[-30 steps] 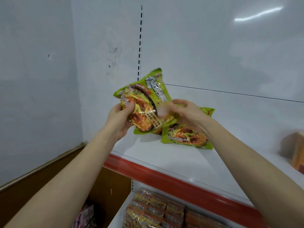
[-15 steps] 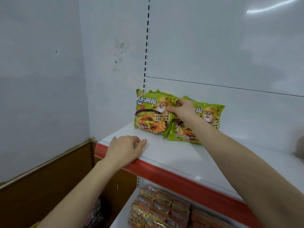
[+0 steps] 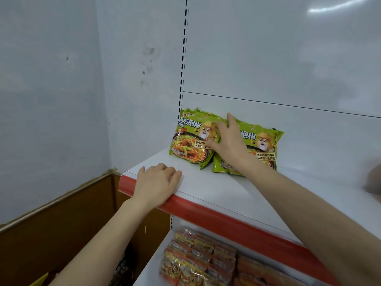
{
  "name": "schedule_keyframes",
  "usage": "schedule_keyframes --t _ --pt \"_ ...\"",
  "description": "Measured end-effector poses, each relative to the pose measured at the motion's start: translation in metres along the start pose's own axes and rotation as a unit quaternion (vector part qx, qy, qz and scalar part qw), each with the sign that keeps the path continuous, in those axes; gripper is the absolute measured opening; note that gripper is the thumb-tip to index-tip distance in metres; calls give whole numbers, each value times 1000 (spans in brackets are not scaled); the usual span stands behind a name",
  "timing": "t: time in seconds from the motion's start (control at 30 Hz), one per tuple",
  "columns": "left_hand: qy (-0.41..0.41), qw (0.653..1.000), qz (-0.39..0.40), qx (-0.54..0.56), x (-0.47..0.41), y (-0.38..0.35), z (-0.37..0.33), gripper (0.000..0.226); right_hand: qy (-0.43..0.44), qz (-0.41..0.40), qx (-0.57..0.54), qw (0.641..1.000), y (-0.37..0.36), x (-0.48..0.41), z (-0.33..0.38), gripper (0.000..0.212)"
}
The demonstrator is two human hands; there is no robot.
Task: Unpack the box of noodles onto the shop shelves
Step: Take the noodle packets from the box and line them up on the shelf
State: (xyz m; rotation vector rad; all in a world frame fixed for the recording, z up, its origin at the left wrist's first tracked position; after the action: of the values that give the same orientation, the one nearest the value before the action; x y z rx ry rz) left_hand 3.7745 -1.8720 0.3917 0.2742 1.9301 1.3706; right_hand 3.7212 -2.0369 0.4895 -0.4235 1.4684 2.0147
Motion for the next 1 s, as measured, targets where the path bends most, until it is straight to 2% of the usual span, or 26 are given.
schedule_keyframes --t 0.1,0.17,0.5,0.57,0.67,0.7,0.8,0.9,1.0 --pt "0 1000 -2 4 -1 0 -1 86 38 39 193 980 -12 3 -3 72" --pt "-1 1000 -3 4 0 0 -2 87 38 49 250 966 -16 1 -8 72" --pt "-18 999 -19 -30 -2 5 -2 81 42 54 268 961 -28 -8 -13 57" --pt "-24 999 -15 -35 0 7 -6 78 41 51 242 968 -26 -9 -13 56" --pt "-14 999 8 -39 2 9 -12 50 62 20 168 984 -19 -8 -6 43" --pt "-7 999 -6 -51 4 14 -13 45 80 3 136 988 -14 -7 1 36" --pt "-18 993 -88 -77 19 40 -27 63 78 -4 -3 997 -3 -2 22 25" --pt "-53 986 -145 -65 57 58 -40 53 96 27 -112 989 -3 13 61 26" --pt "-58 983 -158 -73 102 64 -39 48 132 17 -203 970 0 43 110 22"
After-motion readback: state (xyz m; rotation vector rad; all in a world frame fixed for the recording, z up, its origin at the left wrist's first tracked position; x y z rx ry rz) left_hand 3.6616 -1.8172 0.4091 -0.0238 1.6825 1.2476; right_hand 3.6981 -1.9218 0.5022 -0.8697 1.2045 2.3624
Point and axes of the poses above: each hand's wrist, its own x-axis away from the middle knuckle, its own y-axis out of the back of the hand, z = x × y, the point moved 9 cm from there along -x, towards the middle knuckle, and after that the axes turned 5 degrees about -x, right-handed, at the moved point
